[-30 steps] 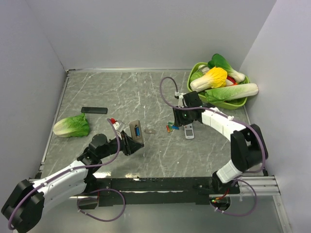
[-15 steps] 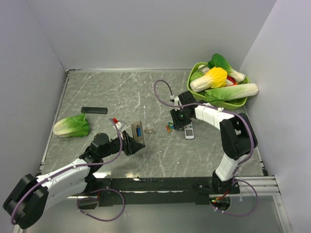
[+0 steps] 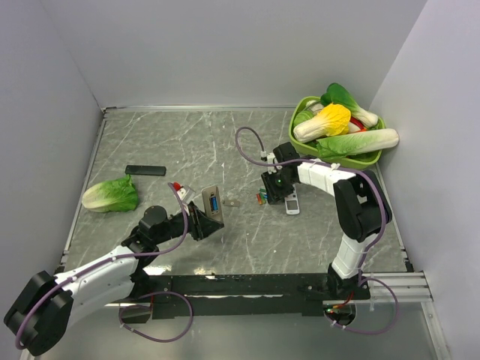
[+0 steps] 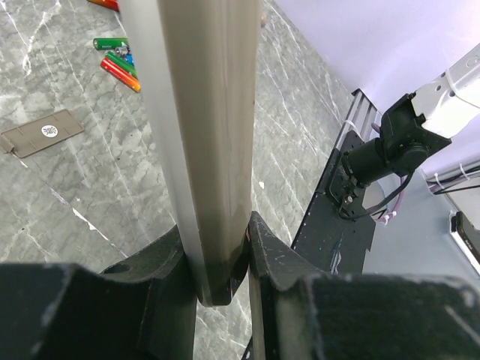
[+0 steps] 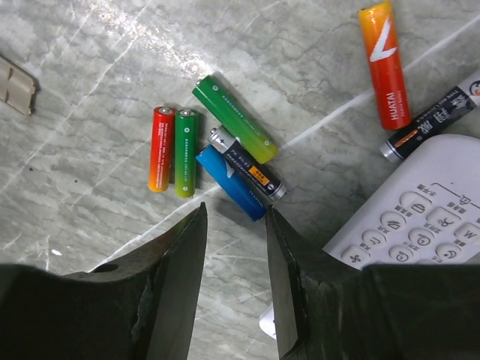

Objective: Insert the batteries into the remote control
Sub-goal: Pick up the battery from the center of the board.

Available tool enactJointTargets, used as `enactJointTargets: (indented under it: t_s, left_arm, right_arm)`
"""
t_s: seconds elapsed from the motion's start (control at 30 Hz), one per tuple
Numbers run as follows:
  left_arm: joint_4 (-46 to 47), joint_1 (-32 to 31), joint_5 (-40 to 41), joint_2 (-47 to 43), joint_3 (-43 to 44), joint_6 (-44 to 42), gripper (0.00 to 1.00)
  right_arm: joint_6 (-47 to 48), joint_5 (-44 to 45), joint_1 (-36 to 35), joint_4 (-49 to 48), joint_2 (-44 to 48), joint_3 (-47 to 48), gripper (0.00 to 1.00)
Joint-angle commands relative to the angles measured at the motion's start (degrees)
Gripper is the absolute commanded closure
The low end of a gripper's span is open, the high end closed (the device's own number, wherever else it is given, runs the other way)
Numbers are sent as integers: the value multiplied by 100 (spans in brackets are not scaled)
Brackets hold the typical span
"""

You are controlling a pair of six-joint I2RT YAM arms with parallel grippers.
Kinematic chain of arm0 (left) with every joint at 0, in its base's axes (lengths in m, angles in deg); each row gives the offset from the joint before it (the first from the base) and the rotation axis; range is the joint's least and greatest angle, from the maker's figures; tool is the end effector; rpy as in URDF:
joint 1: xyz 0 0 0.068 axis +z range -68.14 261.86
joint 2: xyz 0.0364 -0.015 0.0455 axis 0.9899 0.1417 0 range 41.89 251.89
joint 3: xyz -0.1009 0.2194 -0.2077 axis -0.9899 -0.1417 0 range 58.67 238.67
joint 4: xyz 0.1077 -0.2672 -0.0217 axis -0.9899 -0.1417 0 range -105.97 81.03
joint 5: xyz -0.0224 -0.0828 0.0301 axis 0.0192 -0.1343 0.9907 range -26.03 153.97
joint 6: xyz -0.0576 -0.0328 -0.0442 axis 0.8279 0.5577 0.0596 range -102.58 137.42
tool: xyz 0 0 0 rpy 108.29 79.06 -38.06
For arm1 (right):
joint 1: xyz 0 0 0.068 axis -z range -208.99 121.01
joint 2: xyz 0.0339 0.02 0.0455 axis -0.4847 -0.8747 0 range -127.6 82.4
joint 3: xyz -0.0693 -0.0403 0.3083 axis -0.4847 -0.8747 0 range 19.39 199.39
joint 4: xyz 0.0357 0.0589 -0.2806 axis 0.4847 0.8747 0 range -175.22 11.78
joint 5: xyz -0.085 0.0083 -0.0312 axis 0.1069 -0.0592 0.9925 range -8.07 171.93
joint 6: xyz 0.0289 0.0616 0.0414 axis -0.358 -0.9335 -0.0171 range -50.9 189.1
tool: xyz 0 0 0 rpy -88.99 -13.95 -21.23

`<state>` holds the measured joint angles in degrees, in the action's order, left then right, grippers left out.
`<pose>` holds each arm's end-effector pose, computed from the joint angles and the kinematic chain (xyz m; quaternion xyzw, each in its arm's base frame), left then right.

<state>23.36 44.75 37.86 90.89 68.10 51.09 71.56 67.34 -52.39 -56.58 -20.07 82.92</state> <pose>0.1412 -0.1448 0.2028 0.1712 0.7261 -0.5112 0.4269 0.3525 0.1713 0.1618 -0.2418 0.9428 0.1575 0.1669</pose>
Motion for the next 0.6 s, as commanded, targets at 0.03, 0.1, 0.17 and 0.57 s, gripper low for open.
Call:
enactJointTargets:
  t_s: [0.03,0.1,0.17,0.57]
  left_arm:
    - [405,1,-175,-57,76,52,96]
    - [414,1,-184,-48,94,52,96]
    - [440,1,-202,-39,94,69,96]
    - [466,1,-193,-74,76,113,96]
  right_arm:
    - [62,-141,-86,80,-44,116,56]
    - [62,-106,-121,80,-53,99,56]
    - [62,-71,-139,106,-88,98,56]
    - [167,545,-341,300,-97,169,59]
